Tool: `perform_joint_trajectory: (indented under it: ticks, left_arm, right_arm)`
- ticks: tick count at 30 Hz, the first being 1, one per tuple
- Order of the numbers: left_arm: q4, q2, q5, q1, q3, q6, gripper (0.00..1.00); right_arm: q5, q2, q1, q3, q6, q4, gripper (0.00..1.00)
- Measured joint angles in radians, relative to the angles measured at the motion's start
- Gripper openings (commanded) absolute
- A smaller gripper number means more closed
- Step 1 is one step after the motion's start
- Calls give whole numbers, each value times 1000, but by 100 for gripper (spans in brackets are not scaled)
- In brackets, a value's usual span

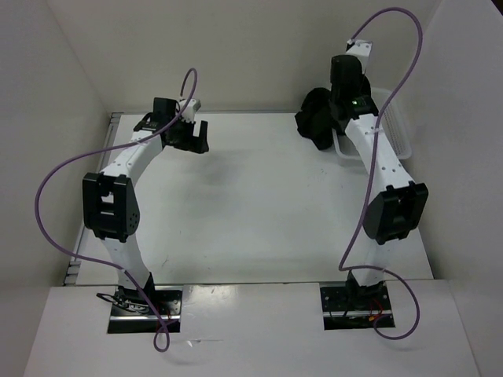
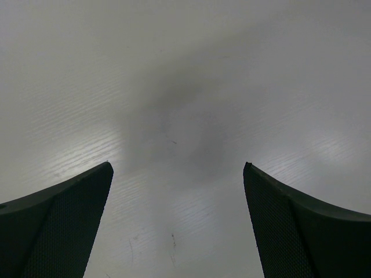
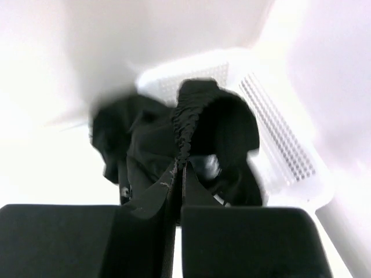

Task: Fold and stack the shorts
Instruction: Grab the shorts from the pile, then move the shorts to the center of the board

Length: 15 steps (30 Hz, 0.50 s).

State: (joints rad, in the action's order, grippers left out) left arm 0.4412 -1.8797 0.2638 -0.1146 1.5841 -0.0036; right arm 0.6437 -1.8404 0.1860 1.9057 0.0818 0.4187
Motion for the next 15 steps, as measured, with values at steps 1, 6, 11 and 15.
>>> perform_joint_trajectory:
  ticks: [1,6,11,15]
  left_arm:
    - [0,2,4,0,4,0,100]
    - [0,18,18,0,9,0,100]
    - [1,60,18,0,9,0,100]
    - [0,129,-3,0,-3,0,100]
  right_arm:
    - [0,29,16,4,-7,-10,1]
    - [0,103,35,84,-76,-61,1]
    - [-62,101,110,290,-203,-100,1]
    - [-148,76,294,470,-266,-119,1]
